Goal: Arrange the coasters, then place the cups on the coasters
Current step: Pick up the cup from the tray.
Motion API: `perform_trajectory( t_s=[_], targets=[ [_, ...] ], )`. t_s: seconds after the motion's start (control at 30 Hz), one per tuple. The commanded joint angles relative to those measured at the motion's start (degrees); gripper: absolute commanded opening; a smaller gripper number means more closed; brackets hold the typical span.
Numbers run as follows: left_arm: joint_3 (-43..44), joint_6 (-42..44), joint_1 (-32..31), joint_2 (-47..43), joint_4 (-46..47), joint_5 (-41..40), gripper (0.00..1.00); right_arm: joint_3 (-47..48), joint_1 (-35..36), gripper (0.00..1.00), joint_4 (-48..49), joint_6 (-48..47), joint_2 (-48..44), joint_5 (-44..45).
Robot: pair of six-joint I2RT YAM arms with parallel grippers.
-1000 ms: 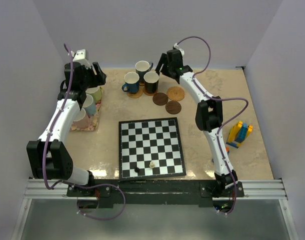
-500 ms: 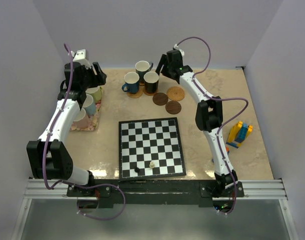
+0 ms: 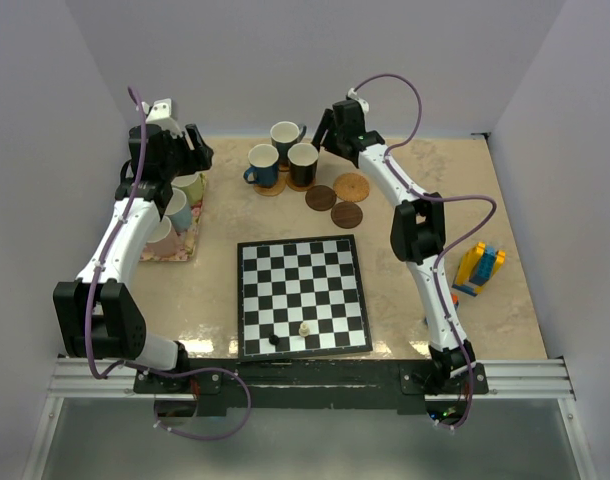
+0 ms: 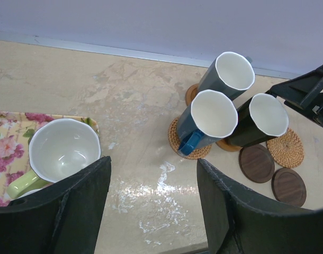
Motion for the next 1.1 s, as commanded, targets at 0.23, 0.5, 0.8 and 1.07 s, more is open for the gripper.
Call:
perform_trajectory(
  t_s=[0.23,0.5,0.8,1.07],
  targets=[
    [1.35,-0.58,0.29,-0.95,2.83,0.84,0.7,0.7,-0.18,0.67,0.4,0.23,-1.41,2.14],
    [1.44,-0.5,0.29,-0.87,2.74,0.67,0.7,0.18,-0.18,0.74,3.3,-0.55,-1.94,1.0],
    [2.67,-0.58,0.29,-0.51,1.95,0.31,0.71,-4.74,-0.09,0.85,12.79,-2.49,-6.42,-2.25],
    [3.2,-2.42,4.42,-3.06,-3.22,-2.14,0.71,-15.72,-0.18,0.86,26.4,-6.71,-16.43,-0.76]
  ],
)
